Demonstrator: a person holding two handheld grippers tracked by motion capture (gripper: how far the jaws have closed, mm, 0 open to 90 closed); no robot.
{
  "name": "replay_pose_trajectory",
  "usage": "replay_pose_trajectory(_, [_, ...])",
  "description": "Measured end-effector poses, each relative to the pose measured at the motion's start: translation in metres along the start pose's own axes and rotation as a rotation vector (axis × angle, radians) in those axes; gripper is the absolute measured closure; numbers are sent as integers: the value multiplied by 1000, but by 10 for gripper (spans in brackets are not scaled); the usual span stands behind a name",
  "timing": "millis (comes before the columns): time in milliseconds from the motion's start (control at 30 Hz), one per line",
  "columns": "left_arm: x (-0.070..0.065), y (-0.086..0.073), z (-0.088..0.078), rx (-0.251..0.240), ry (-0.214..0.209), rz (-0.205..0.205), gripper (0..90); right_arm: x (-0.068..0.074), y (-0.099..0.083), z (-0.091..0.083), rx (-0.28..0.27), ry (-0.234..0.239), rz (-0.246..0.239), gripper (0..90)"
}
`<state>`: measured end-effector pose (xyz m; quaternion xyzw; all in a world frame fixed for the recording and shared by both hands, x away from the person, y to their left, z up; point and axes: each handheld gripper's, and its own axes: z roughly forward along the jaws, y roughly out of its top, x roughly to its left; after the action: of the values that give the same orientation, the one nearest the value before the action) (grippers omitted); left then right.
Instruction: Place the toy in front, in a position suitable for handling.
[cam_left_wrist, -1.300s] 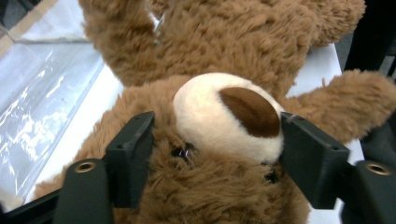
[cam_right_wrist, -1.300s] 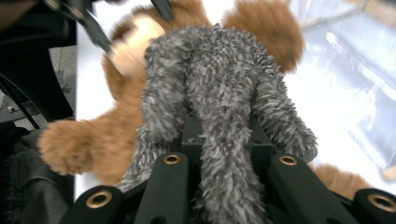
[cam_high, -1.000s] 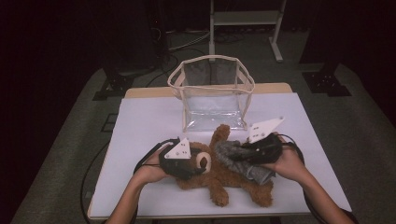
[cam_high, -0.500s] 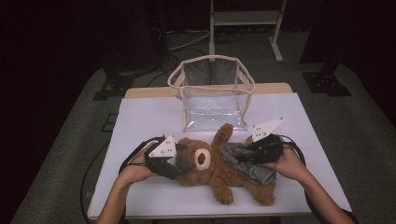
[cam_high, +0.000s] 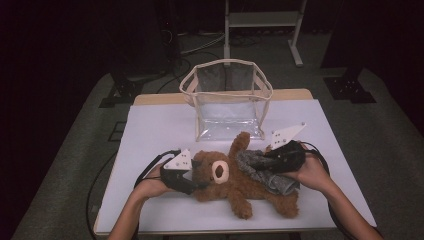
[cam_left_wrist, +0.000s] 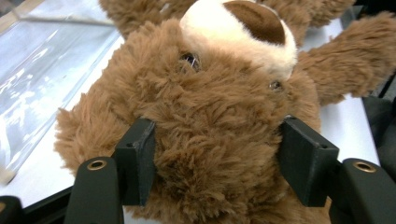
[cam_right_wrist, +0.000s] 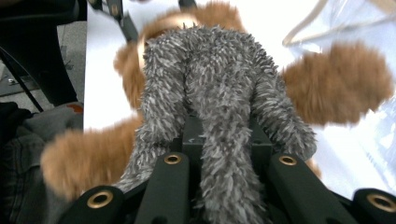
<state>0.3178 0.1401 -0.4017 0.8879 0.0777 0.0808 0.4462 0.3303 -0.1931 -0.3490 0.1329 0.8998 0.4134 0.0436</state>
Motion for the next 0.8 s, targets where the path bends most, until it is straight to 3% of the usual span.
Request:
replay_pose_trajectory(100, [-6,9,12,-3,-32,31,363,6,14,3,9,-3,-34,752])
replay_pose_trajectory(200, [-10,19,25,19,-33,60,360,12,22,13,40,9,-65,752])
replay_pose_trajectory(300, [-9,19,26,7,-41,49,359,11,17,13,44,11,-51,752])
replay_pose_trajectory(400, [-12,19,28,-16,-57,44,361,7,4,8,90,0,-28,752])
replay_pose_trajectory(467, [-16,21,31,-13,-62,59,361,6,-3,2,81,22,0,751])
replay_pose_trajectory(633, [-24,29,39,10,-58,94,360,6,7,-4,71,-19,-25,751])
replay_pose_trajectory(800, [-29,30,40,22,-54,117,360,-3,19,7,81,-36,-38,751])
